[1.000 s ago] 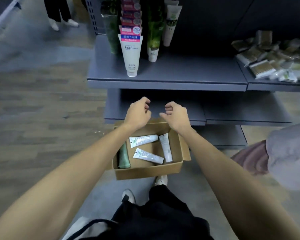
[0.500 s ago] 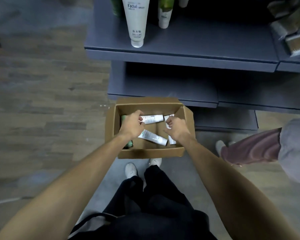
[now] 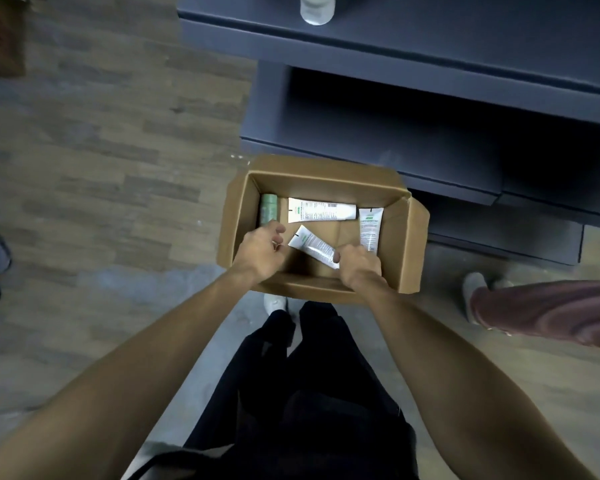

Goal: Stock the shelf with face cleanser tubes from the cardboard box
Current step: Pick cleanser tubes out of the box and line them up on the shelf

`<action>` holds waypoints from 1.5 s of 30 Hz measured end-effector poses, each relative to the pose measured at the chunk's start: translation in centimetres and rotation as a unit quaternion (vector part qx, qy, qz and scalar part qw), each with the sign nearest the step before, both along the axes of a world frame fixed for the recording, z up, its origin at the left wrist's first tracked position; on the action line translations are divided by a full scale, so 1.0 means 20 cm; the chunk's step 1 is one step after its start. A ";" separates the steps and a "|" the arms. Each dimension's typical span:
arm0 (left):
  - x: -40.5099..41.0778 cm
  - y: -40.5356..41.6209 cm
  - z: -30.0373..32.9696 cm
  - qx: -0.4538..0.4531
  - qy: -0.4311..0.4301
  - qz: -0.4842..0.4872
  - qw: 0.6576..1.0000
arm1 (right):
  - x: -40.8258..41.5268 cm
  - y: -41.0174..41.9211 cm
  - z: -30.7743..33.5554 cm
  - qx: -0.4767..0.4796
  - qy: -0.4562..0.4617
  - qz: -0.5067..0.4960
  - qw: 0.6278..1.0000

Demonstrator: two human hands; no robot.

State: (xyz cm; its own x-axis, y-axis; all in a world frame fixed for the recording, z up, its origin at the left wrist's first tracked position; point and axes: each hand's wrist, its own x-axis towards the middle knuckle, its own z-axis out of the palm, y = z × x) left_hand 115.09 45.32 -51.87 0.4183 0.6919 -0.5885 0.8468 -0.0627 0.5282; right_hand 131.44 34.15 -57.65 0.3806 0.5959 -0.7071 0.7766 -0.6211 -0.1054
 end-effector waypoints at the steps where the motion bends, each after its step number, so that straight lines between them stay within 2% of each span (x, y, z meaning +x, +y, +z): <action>1: 0.00 0.00 0.00 -0.004 0.000 0.007 1.000 | -0.01 0.01 -0.02 -0.003 -0.002 0.020 1.000; 10: 0.02 0.01 -0.06 -0.015 -0.007 0.027 0.999 | -0.04 0.13 -0.21 -0.003 -0.070 0.129 0.989; 17: 0.05 0.06 -0.06 -0.021 -0.001 0.014 1.000 | -0.01 0.13 -0.23 0.021 -0.084 0.073 0.994; 24: 0.04 0.06 -0.08 -0.034 0.004 0.012 0.999 | 0.00 0.11 -0.23 0.082 -0.105 0.090 0.987; 29: 0.03 0.05 -0.11 -0.039 0.003 0.011 0.999 | 0.03 0.15 -0.25 0.062 -0.063 0.088 0.992; 39: 0.02 0.06 -0.13 -0.052 -0.015 0.015 0.998 | 0.08 0.20 -0.21 0.048 -0.026 -0.064 0.996; 42: 0.02 0.09 -0.12 -0.057 -0.027 0.028 0.998 | 0.09 0.18 -0.14 0.097 0.011 -0.106 0.990; 45: 0.05 0.13 -0.08 -0.060 -0.042 0.055 0.996 | 0.09 0.14 -0.06 0.164 0.092 -0.167 0.968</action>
State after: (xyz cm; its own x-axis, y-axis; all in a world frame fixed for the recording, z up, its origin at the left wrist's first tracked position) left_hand 116.08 47.87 -53.42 0.3948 0.6630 -0.6360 0.7976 0.0963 0.5955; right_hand 133.27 36.93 -58.92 0.4758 0.6660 -0.5745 0.4875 -0.7433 -0.4580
